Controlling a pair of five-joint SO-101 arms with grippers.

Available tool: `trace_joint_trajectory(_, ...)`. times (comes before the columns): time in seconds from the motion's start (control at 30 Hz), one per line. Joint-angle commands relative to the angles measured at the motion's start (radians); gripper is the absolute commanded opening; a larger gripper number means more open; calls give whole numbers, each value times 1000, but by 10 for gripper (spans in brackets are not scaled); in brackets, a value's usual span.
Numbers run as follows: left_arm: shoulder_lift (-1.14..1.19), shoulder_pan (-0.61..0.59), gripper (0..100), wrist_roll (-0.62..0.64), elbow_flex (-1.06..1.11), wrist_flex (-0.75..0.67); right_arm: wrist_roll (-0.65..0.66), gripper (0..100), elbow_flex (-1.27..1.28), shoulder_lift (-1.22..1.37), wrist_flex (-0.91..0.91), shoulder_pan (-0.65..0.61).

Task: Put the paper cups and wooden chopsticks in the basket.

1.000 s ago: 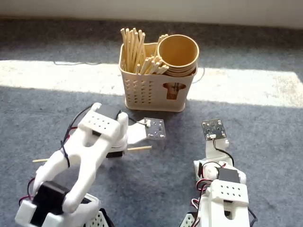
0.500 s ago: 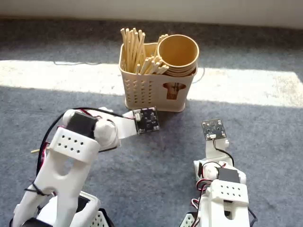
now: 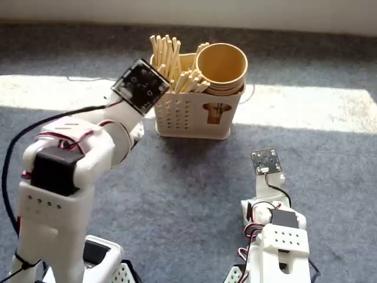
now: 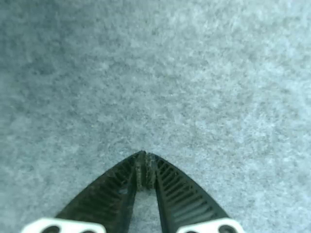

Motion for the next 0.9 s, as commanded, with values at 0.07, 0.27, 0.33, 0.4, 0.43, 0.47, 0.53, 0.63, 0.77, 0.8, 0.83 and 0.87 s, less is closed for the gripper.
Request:
trace_joint_trajectory(0.07, -25, -19, 5, 180, -217, -80, 6, 6, 1, -10, -19, 12)
trace_joint_trajectory(0.27, -30, -19, 5, 365, -223, -319, 5, 6, 1, -10, -19, 12)
trace_joint_trajectory(0.33, -25, -19, 5, 419, -222, -396, 5, 6, 1, -10, -19, 12)
trace_joint_trajectory(0.4, -25, -18, 5, 457, -220, -466, 5, 6, 1, -10, -19, 12)
trace_joint_trajectory(0.43, -24, -16, 5, 470, -220, -499, 3, 6, 1, -10, -19, 12)
trace_joint_trajectory(0.47, -24, -13, 5, 476, -220, -532, 3, 6, 1, -10, -19, 12)
trace_joint_trajectory(0.53, -24, -10, 5, 477, -220, -600, 3, 6, 1, -10, -19, 12)
trace_joint_trajectory(0.63, -22, -10, 5, 477, -188, -689, 3, 6, 1, -10, -19, 12)
trace_joint_trajectory(0.77, -24, -16, 5, 477, -96, -802, 3, 6, 1, -10, -19, 12)
trace_joint_trajectory(0.8, -24, -12, 5, 477, -65, -835, 3, 6, 1, -10, -19, 12)
trace_joint_trajectory(0.83, -24, -12, 5, 477, -36, -870, 3, 6, 1, -10, -19, 12)
trace_joint_trajectory(0.87, -22, -10, 5, 477, -4, -910, 3, 6, 1, -10, -19, 12)
